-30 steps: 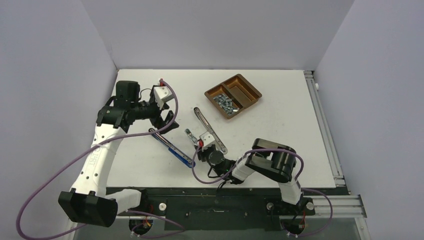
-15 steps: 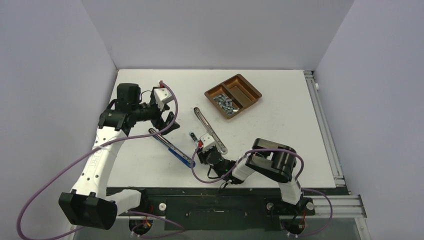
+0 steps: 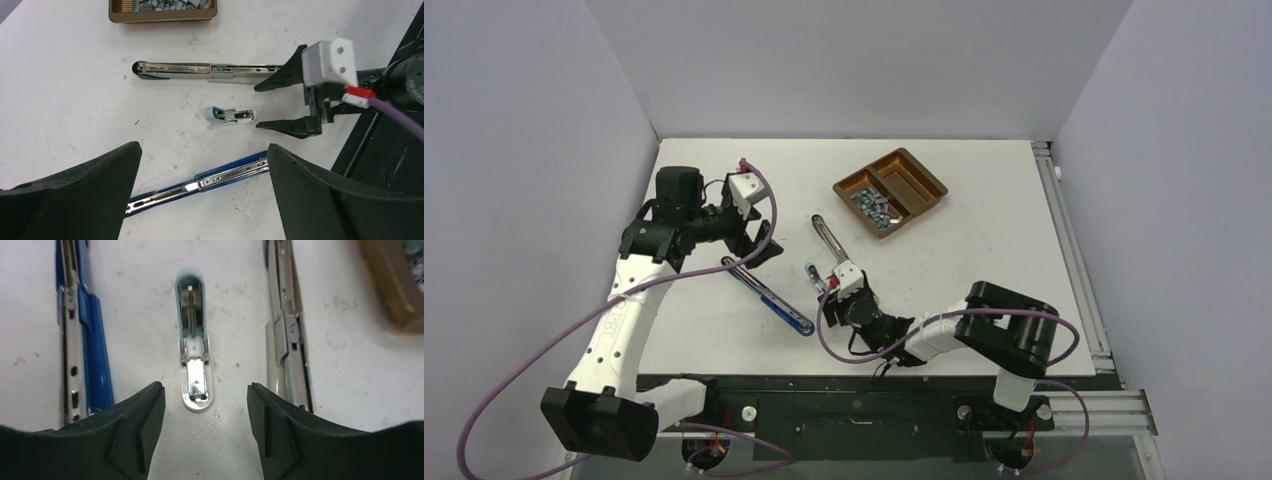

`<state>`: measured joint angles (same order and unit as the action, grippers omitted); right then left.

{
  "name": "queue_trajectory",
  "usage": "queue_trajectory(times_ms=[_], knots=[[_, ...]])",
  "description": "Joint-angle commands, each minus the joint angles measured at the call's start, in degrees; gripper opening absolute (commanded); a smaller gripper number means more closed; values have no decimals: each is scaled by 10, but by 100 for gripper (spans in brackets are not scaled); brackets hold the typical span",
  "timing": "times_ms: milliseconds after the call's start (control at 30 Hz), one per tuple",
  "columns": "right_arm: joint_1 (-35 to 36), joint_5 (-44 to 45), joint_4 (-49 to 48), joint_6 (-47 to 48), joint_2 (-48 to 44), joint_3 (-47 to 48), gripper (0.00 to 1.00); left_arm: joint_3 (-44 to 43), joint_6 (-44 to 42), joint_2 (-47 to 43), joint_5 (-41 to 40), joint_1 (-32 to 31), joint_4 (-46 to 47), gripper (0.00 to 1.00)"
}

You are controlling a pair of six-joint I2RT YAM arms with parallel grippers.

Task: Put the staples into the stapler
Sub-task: Place the stapler at the center of the board, then adjust the stapler at the center of the board.

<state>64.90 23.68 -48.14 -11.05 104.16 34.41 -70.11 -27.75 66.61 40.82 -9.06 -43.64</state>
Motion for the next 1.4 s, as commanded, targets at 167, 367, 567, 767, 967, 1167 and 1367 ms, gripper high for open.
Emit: queue_trajectory(times_ms=[167, 367, 567, 767, 967, 1167, 1367], knots=[[6, -4, 60, 21, -126, 21, 61, -16, 134, -4, -58, 61, 77, 96], [6, -148, 145, 55, -64, 140, 66, 10, 190, -39, -158, 108, 107, 96], [6, -210, 224, 71, 30, 265, 69, 9, 209, -46, -172, 131, 88, 96], [7, -248, 287, 79, 101, 350, 70, 4, 211, -46, -163, 134, 84, 96], [12, -221, 316, 75, 151, 394, 67, 2, 212, -49, -158, 134, 96, 96], [20, -147, 310, 70, 187, 420, 51, 2, 205, -54, -186, 135, 97, 96], [37, -68, 303, 49, 204, 431, 30, -11, 192, -58, -180, 134, 87, 96]])
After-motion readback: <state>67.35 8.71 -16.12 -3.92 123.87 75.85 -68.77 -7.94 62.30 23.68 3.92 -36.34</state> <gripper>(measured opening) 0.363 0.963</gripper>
